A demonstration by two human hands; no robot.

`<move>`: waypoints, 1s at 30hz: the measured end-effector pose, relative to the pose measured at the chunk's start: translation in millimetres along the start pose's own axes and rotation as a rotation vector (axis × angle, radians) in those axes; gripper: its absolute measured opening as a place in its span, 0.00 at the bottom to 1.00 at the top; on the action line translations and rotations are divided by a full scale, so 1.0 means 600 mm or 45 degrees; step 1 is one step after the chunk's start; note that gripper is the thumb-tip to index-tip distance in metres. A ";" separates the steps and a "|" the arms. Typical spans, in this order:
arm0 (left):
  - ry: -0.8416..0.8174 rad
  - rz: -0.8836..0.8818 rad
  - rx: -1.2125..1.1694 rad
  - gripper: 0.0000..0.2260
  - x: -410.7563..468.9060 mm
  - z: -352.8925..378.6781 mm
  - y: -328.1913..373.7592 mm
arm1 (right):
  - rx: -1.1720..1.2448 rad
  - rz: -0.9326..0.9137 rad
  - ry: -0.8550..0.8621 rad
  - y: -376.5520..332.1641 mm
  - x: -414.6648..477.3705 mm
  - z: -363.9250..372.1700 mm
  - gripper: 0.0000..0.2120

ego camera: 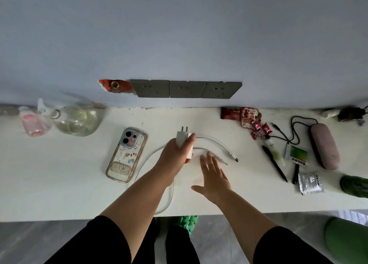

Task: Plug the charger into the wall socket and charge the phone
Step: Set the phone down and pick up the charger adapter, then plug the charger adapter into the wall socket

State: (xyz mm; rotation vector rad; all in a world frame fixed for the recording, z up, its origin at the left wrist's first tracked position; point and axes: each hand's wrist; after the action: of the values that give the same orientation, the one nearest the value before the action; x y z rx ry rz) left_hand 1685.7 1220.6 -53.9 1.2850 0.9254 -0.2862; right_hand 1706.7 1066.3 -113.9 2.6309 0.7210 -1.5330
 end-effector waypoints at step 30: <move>0.126 0.279 -0.307 0.17 0.051 -0.018 0.097 | -0.002 -0.041 0.066 0.007 0.013 0.017 0.47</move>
State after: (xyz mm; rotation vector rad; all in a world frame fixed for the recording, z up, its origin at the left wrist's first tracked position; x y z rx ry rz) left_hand 1738.2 1256.9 -35.8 1.1716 0.8650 0.0599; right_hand 1703.3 1063.4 -126.6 2.6804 0.7708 -1.4765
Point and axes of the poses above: each hand's wrist, its own x-axis towards the middle knuckle, its own z-axis out of the palm, y = z × x, and after that the axes turned 5 degrees about -y, right-handed
